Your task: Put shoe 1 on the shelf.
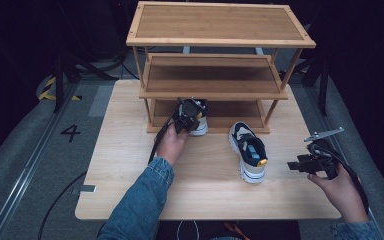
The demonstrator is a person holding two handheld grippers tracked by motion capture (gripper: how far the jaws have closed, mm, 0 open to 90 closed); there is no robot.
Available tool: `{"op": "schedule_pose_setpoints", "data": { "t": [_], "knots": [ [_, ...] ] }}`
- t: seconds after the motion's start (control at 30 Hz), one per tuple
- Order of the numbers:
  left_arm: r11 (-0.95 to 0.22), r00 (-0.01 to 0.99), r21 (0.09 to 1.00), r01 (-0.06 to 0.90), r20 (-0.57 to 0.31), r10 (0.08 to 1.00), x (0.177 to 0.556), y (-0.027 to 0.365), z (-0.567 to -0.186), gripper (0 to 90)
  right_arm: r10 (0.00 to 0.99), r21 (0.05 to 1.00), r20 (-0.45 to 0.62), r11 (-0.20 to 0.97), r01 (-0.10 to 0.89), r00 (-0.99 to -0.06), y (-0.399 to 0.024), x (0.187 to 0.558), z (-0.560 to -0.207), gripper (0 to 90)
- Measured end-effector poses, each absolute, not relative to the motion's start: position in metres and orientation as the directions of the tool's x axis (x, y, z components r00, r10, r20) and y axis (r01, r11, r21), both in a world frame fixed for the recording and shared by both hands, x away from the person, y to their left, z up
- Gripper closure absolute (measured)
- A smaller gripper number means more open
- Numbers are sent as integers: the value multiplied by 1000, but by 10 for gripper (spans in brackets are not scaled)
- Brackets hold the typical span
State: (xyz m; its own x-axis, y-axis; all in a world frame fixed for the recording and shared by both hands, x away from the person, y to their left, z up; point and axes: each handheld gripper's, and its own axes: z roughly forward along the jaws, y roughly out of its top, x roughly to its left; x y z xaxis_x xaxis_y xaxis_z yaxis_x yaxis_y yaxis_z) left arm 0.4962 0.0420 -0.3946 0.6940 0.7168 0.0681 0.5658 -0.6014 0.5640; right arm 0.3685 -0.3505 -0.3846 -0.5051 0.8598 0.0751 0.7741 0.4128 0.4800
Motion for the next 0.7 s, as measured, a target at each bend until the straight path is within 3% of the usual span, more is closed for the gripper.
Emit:
{"op": "schedule_pose_setpoints", "data": {
  "t": [0.33,0.5,0.7],
  "knots": [
    [-615,693,518,595,56,718,491,40,-415,813,847,491,69,431,757,-527,-344,372,-381,473],
    [-594,688,548,589,45,724,499,43,-419,828,848,494,67,430,756,-526,-345,370,-381,474],
    [-630,699,559,539,122,705,505,40,-427,739,854,486,62,426,763,-517,-348,367,-383,475]
  ]
}}
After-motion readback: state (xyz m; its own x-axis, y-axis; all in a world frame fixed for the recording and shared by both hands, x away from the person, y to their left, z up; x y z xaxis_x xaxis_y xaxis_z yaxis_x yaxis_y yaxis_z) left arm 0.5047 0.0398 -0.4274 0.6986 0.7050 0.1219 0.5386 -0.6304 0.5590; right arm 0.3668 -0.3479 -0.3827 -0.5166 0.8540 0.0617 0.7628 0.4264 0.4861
